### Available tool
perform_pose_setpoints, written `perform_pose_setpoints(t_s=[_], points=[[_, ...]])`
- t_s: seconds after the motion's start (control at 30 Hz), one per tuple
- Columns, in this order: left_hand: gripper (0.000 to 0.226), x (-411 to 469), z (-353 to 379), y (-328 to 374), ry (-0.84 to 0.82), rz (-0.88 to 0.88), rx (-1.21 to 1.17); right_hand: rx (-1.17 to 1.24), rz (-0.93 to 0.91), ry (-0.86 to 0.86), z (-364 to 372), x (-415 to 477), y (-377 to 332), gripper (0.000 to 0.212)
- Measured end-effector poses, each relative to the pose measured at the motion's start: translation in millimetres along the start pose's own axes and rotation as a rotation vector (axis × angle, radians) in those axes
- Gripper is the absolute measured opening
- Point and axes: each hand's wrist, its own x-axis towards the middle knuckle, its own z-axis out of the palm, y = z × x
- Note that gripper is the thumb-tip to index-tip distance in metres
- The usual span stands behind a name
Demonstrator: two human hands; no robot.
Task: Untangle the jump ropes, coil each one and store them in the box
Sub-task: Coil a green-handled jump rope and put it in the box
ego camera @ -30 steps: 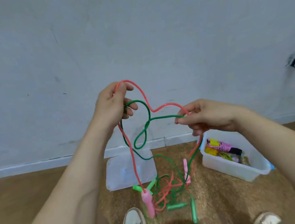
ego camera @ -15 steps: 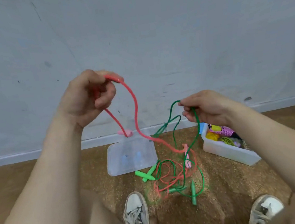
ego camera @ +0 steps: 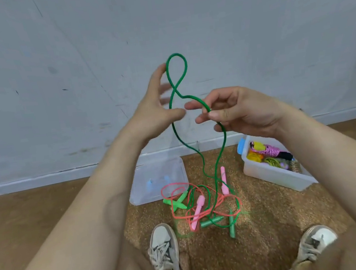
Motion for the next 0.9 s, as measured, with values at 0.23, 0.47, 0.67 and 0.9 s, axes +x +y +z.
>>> perform_pose_setpoints(t_s=[0.23, 0.47, 0.67, 0.9], points=[[0.072, -2, 18, 10, -0.098, -0.141, -0.409, -0.135, 0.137, 0.107, -12, -1, 2, 0.012], [0.036, 0, 25, 21, -0.024, -0.135, -0.742, -0.247, 0.262, 0.136, -11, 2, 8, 0.047], [0.023, 14, 17, 36, 0.213, 0.010, -1.112, -0.419, 0.221, -0.045, 27, 8, 30, 0.008], [0.039, 18, -96, -8, 0.949, 0.056, -1.252, -0.641, 0.257, 0.248, -32, -1, 23, 0.025]])
